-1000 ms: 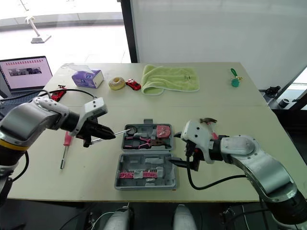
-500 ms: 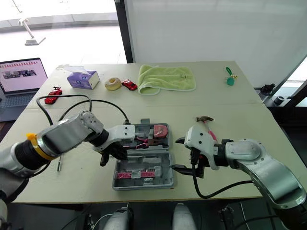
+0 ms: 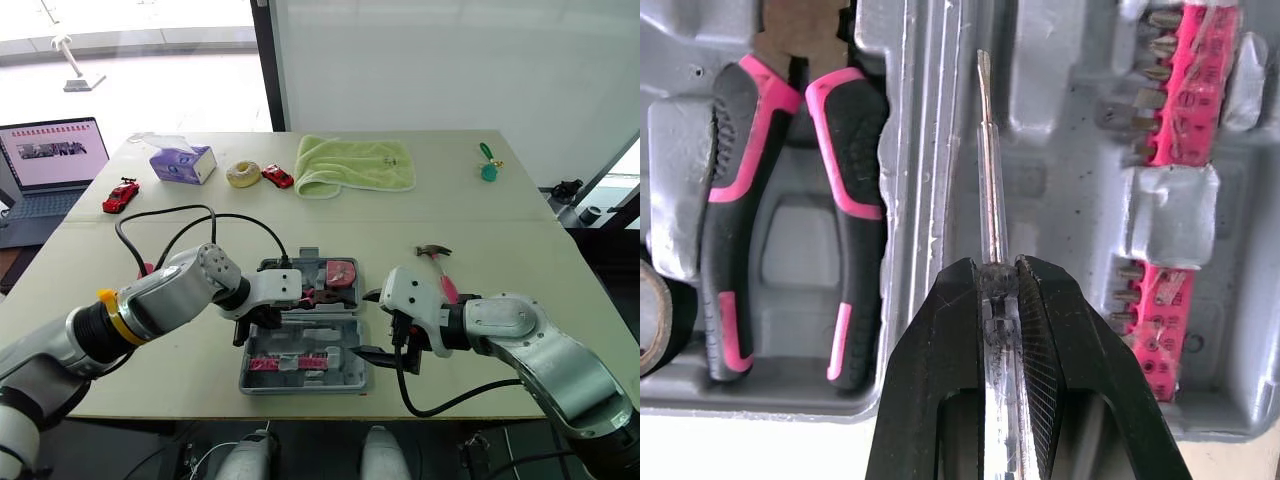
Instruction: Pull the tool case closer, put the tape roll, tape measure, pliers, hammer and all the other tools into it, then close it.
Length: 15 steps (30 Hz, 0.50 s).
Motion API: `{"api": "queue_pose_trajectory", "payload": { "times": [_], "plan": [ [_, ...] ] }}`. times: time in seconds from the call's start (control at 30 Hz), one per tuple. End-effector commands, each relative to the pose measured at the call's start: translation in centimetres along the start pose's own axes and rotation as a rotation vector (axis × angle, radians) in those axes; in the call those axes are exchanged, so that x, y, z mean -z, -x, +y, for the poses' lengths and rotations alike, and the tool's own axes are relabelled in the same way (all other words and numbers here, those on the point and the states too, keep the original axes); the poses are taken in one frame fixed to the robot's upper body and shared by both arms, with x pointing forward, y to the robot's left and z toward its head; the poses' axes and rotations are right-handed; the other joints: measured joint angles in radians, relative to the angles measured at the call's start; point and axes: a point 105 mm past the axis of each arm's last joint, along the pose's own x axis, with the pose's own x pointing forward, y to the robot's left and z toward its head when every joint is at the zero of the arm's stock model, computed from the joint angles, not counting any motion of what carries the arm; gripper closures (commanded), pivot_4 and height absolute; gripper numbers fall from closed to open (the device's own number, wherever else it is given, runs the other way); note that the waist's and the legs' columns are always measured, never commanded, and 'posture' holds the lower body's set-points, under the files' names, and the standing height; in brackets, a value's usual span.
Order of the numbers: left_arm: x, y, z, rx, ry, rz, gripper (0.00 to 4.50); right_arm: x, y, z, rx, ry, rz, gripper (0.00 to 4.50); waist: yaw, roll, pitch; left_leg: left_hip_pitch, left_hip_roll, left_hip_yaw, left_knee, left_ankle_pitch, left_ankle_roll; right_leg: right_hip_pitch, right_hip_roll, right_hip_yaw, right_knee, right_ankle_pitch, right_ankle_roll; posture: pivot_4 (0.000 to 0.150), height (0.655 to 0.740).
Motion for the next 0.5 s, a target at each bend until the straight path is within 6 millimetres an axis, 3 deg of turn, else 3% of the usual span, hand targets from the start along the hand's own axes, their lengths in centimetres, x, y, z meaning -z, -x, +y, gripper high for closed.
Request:
{"api": "queue_pose_trajectory", "payload": {
  "times": [0.03, 0.5],
  "plan": [
    [-0.2, -0.1, 0.5, -0.037, -0.017, 0.011, 4.48, -1.3, 0.0, 0.5, 0.0, 0.045, -0.043, 0.0, 0.0, 0.0, 0.0, 0.0, 0.0, 0.0, 0.0, 0.0, 0.0, 0.0, 0.0, 0.0, 0.0, 0.0, 0.0, 0.15, 0.74],
    [-1.3, -1.4, 0.2, -0.024, -0.052, -0.008, 4.48, -1.3, 0.2, 0.7, 0.031, 0.025, -0.036, 0.0, 0.0, 0.0, 0.0, 0.0, 0.0, 0.0, 0.002, 0.0, 0.001, 0.001, 0.0, 0.0, 0.001, 0.0, 0.0, 0.15, 0.74]
  ]
}}
